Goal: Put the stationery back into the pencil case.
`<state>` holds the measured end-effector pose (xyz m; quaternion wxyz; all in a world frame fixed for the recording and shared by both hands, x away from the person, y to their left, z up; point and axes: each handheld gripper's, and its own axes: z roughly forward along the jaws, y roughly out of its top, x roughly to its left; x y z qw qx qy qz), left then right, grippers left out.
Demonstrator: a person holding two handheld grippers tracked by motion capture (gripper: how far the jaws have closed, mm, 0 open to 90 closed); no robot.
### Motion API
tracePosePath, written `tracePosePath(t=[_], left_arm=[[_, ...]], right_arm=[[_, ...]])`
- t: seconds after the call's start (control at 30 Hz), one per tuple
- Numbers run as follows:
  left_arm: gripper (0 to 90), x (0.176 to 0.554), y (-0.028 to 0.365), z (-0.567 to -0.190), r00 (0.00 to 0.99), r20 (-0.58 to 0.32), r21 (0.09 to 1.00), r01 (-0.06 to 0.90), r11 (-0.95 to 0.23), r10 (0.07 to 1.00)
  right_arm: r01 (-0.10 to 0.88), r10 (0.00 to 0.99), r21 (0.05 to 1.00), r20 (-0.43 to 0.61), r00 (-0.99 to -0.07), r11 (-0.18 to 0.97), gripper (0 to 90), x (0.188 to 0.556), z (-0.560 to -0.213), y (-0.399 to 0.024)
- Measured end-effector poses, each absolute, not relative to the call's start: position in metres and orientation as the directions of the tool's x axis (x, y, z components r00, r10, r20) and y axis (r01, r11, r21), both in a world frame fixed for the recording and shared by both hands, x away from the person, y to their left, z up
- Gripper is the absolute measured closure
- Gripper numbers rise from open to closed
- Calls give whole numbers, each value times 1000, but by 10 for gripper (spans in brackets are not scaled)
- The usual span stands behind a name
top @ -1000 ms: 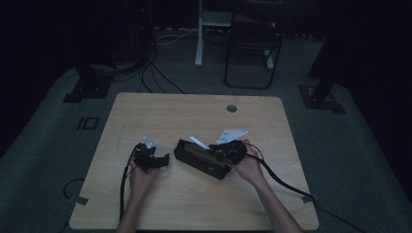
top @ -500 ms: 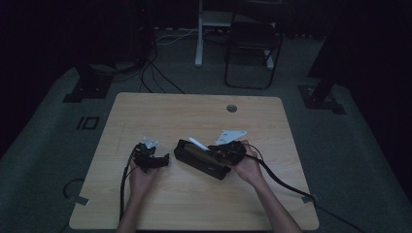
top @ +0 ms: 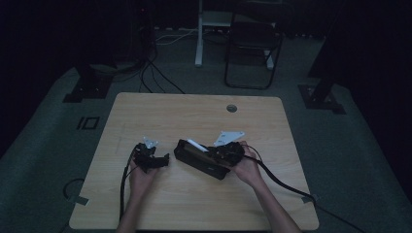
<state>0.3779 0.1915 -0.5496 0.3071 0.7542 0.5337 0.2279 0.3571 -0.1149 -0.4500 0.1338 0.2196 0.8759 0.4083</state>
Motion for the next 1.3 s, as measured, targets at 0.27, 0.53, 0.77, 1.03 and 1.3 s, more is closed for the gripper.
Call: tracePosePath(t=[0.27,0.53,0.77,1.03,1.3], left_arm=[[124,378,192,-550,326,16,707,665,-242,945],[124,378,192,-550,326,16,706,665,-242,945],[124,378,192,-550,326,16,707,665,-241,945],[124,378,192,-550,326,16,706,665,-242,945],[123,378,192,-550,326,16,706,665,-242,945]], right_arm=[[274,491,773,-55,-870,572,790,357,-451,-114],[274,488,769,-57,-871,578,790,359,-452,-114],[279,486,763,-53,-872,583,790,360,-455,-112],[280,482,760,-49,-875,586,790,362,-459,-110],[277,474,756,-50,-879,593,790,363,-462,-108]])
